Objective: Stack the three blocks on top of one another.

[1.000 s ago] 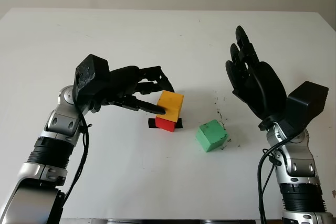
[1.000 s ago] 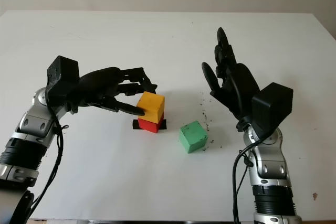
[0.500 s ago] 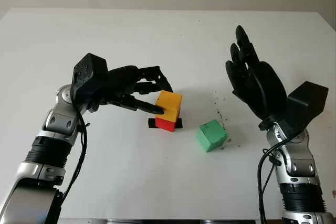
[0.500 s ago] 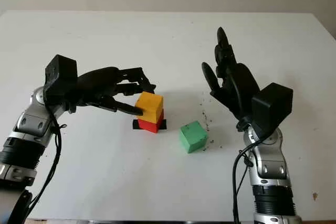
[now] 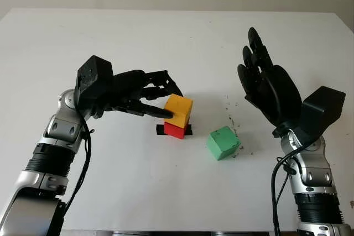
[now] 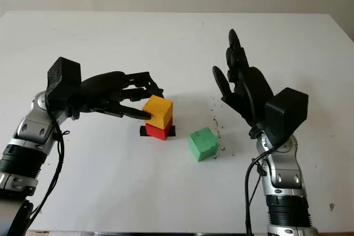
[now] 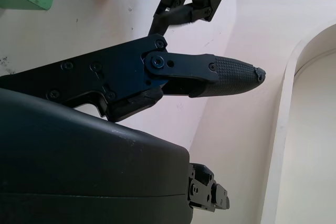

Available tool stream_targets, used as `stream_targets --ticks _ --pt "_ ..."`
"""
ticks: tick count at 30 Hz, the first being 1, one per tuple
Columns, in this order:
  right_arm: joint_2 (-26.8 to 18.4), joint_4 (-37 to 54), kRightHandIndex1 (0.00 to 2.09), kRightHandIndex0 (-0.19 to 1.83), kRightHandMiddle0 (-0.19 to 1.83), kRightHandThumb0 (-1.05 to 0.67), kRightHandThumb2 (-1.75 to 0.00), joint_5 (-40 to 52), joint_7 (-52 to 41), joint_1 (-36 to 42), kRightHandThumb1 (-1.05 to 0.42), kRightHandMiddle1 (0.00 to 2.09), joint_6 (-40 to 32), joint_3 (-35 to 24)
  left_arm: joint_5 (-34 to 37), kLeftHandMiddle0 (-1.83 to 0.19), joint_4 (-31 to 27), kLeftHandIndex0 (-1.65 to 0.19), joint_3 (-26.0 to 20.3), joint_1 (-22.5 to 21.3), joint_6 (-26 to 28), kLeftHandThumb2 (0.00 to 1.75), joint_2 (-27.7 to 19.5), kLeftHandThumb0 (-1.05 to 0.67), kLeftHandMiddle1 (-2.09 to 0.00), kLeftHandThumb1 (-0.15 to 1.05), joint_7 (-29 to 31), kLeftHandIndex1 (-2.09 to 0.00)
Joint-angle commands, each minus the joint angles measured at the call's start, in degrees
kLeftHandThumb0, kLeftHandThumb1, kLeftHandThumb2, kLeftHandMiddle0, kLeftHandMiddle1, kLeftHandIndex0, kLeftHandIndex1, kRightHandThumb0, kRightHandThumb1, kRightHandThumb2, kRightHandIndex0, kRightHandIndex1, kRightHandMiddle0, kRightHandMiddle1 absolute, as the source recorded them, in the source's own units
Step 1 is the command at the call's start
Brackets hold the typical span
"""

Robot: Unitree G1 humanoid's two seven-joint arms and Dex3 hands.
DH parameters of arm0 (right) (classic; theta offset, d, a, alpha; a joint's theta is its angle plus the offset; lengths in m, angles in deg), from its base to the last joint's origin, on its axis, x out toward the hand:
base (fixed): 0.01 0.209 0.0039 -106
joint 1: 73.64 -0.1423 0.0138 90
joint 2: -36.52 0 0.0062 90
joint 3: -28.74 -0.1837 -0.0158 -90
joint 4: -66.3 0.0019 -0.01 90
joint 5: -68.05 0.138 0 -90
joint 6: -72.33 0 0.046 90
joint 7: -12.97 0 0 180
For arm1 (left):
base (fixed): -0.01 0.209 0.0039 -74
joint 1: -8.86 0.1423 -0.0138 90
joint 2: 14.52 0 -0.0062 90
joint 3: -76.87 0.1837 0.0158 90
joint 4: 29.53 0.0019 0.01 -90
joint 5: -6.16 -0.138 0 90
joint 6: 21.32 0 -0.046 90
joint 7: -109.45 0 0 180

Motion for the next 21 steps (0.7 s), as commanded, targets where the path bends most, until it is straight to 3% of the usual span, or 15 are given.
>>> stream_targets --ticks 1,12,15,21 --pt "-0.1 0.2 0.0 -0.19 -0.19 -0.73 -0.48 0.1 0.1 0.5 -1.05 0.04 0.6 -0.1 0.3 0.09 0.7 0.01 0.3 -0.9 -0.9 0.05 -0.5 -0.57 -0.04 1.0 1.0 -0.17" --pt "-0.4 0.1 0.0 -0.19 -0.18 -0.75 -0.48 -0.7 -0.1 0.4 -1.05 0.05 -0.1 0.2 3.0 0.19 1.9 0.15 0.1 -2.4 0.6 0.04 -1.2 -0.57 0.0 0.9 8.6 -0.04" --pt "-0.4 0.1 0.0 -0.19 -0.18 -0.75 -0.48 -0.5 -0.2 0.5 -1.05 0.05 -0.1 0.1 3.7 0.19 0.7 0.15 0.0 -2.2 3.3 0.03 -1.9 -0.57 0.0 0.87 10.0 -0.04" --pt "-0.6 0.4 0.0 -0.19 -0.19 -0.75 -0.46 -0.5 -0.4 0.3 -1.05 0.05 -0.2 0.0 6.7 0.19 -2.0 0.13 -2.1 -0.3 4.0 0.04 -2.9 -0.7 0.0 0.85 11.4 -0.06"
